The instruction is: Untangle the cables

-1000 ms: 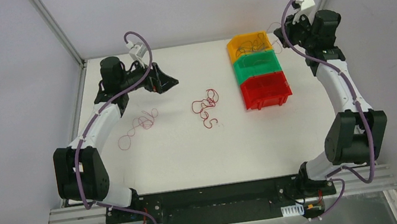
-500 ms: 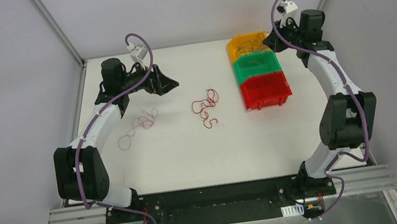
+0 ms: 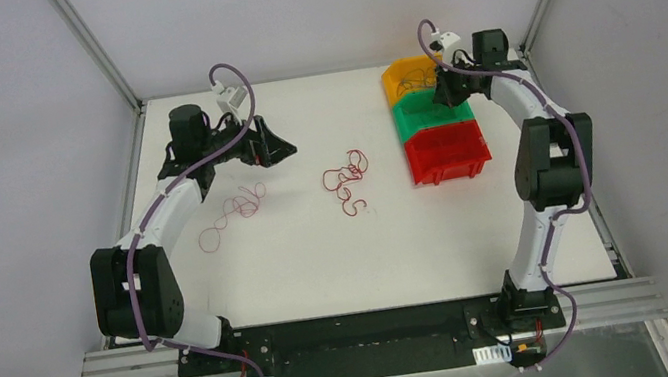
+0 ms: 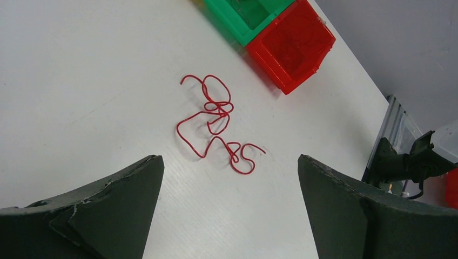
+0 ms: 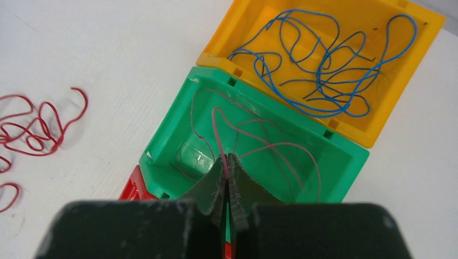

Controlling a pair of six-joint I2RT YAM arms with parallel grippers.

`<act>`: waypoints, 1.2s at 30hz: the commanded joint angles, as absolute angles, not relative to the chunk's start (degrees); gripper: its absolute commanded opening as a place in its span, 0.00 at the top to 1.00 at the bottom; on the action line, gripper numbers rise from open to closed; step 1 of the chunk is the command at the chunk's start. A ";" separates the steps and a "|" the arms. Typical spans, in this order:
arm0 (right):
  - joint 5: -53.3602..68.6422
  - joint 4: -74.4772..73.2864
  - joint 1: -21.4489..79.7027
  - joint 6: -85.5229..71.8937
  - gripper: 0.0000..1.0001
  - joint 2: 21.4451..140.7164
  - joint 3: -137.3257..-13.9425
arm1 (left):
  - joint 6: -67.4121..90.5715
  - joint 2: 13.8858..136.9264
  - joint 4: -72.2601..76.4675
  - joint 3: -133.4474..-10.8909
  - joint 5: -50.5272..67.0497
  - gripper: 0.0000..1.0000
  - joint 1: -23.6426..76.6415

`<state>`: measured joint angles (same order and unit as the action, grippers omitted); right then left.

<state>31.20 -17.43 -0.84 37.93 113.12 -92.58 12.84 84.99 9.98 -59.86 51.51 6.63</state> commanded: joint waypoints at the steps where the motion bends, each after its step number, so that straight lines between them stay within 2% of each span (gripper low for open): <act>1: 29.59 -24.08 -0.25 46.64 1.00 115.14 -96.73 | 10.72 82.97 8.90 -59.24 51.97 0.01 5.60; 8: 25.84 -26.55 2.75 48.48 1.00 118.05 -99.28 | 9.23 82.13 5.25 -59.27 51.34 0.01 4.62; 12: 25.29 -28.58 3.64 46.13 0.76 118.18 -101.76 | 7.53 80.65 2.31 -59.21 50.49 0.01 4.25; 17: 25.49 -27.60 3.56 43.63 0.55 115.05 -101.33 | 7.25 78.51 0.29 -57.69 49.02 0.01 3.04; 20: 27.33 -28.53 3.65 42.52 0.38 112.70 -101.23 | 5.95 78.82 -7.83 -59.27 45.99 0.01 2.21; 23: 29.56 -30.83 4.16 42.54 0.27 110.76 -101.28 | 5.19 80.43 -15.00 -62.56 44.70 0.01 -0.31; 26: 31.10 -32.38 4.63 41.02 0.23 108.24 -101.07 | 3.44 82.01 -21.23 -64.74 44.48 0.01 -5.35; 29: 32.59 -32.34 5.27 36.60 0.21 104.92 -100.95 | -5.53 84.44 -31.91 -67.75 39.25 0.01 -9.74; 32: 33.37 -32.29 7.09 31.97 0.19 101.69 -100.17 | -14.15 87.31 -38.03 -68.64 31.10 0.10 -13.13; 36: 34.78 -32.43 9.81 25.61 0.17 98.25 -97.11 | -22.29 91.89 -40.64 -68.55 29.64 0.20 -14.41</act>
